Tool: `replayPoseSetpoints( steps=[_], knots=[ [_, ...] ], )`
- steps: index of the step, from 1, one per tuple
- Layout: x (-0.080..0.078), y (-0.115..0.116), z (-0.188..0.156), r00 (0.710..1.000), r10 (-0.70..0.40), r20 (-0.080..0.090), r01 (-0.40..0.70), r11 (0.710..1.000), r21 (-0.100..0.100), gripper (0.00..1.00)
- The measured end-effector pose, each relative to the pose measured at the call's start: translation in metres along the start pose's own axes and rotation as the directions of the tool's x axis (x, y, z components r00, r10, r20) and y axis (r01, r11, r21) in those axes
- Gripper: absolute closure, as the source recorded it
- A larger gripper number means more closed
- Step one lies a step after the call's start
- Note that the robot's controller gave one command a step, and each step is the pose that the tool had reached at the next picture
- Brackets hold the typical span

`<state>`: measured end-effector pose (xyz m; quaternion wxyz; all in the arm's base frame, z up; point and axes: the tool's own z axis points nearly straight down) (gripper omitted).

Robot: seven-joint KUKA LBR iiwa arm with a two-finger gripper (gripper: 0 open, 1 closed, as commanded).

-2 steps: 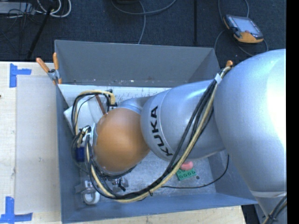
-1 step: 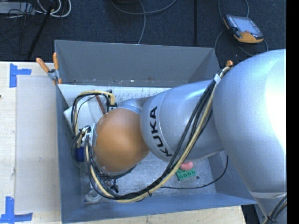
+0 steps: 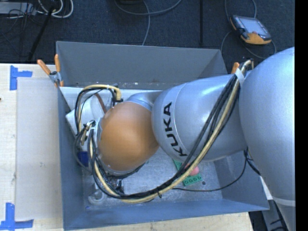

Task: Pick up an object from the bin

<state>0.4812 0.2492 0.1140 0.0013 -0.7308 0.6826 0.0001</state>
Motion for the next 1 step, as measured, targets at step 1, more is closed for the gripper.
replayPoseSetpoints(
  steps=[1],
  knots=[
    [-0.0016,-0.0013,-0.0778,1.0,0.005,0.002,-0.005,1.0,0.004,1.0]
  ],
)
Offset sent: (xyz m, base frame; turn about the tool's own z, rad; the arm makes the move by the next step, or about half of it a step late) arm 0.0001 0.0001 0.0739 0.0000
